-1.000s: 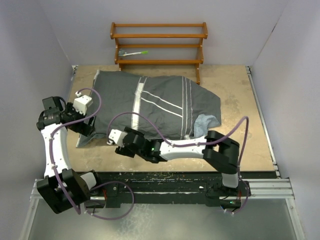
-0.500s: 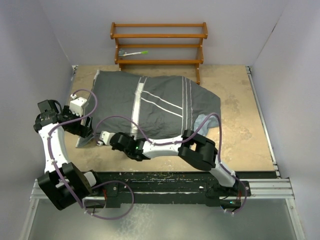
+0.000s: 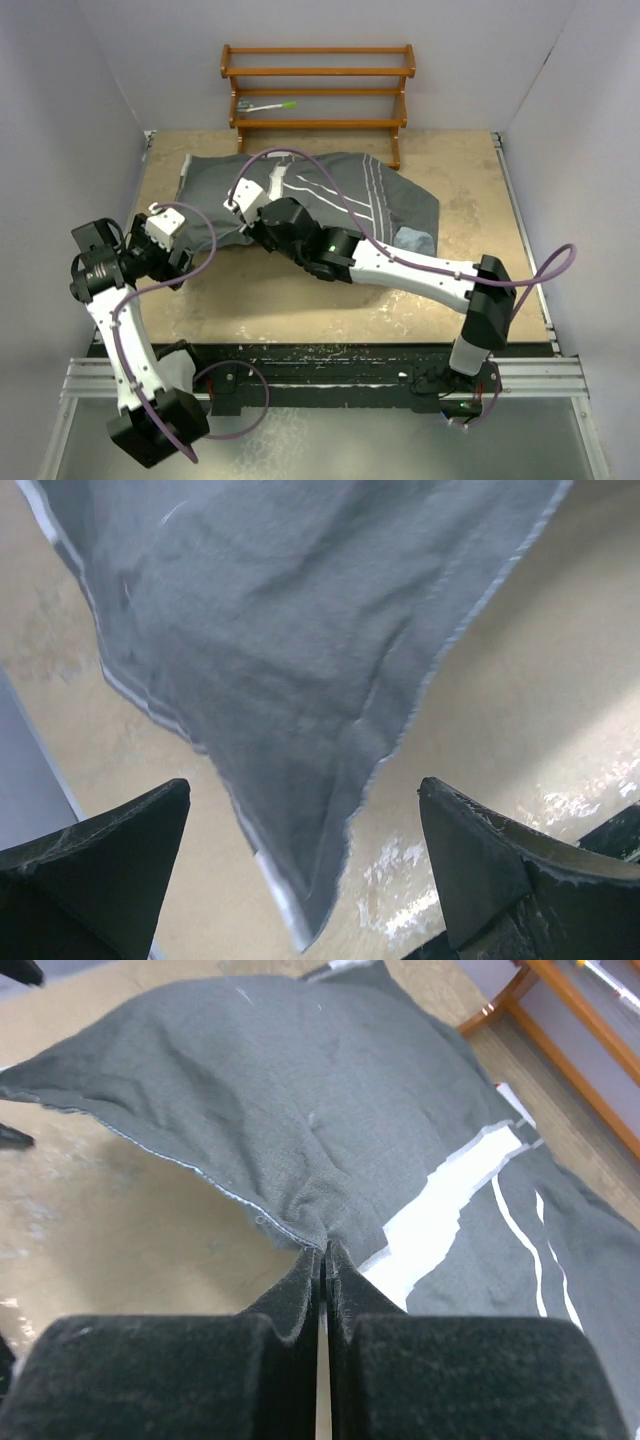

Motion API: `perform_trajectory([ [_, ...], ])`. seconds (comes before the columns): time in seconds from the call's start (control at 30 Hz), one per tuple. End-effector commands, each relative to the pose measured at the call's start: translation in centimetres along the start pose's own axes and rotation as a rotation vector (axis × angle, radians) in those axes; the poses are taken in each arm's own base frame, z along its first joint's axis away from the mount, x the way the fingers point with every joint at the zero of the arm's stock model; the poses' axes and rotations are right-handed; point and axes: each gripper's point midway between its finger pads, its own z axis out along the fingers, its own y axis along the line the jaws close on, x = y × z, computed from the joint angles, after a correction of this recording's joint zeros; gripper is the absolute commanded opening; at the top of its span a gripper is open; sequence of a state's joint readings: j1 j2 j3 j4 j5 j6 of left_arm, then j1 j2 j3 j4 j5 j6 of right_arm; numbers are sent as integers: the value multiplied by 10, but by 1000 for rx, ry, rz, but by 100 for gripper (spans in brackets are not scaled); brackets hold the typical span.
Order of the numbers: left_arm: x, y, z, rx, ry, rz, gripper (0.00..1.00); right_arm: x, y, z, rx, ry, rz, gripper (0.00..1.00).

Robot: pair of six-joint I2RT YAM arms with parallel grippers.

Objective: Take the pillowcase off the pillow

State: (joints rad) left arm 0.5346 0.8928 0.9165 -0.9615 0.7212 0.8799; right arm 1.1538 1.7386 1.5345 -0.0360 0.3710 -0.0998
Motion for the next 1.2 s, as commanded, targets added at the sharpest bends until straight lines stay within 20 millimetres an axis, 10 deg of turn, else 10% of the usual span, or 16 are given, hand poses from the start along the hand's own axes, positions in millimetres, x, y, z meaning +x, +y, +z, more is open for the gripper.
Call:
perform_trajectory([
  [0.0, -43, -28, -11, 89, -206, 92, 99, -72, -4, -34, -51, -159, 96, 0],
  [0.33, -46, -64, -2, 240, -158, 153, 91, -148, -30, -77, -49, -289, 144, 0],
  [0.6, -68, -33, -6, 88, -196, 189, 11, -173, -40, -92, -56, -308, 148, 0],
  [0.87, -188, -6, -74, -71, -479, 172, 0, -145, -98, -110, 2, -274, 296, 3],
  [1.0, -259, 3, -115, -24, -564, 11, 0, -131, -118, -124, 59, -249, 304, 42],
  [1.17, -311, -14, -162, 49, -659, -5, 0, -139, -118, -143, 34, -296, 284, 62],
])
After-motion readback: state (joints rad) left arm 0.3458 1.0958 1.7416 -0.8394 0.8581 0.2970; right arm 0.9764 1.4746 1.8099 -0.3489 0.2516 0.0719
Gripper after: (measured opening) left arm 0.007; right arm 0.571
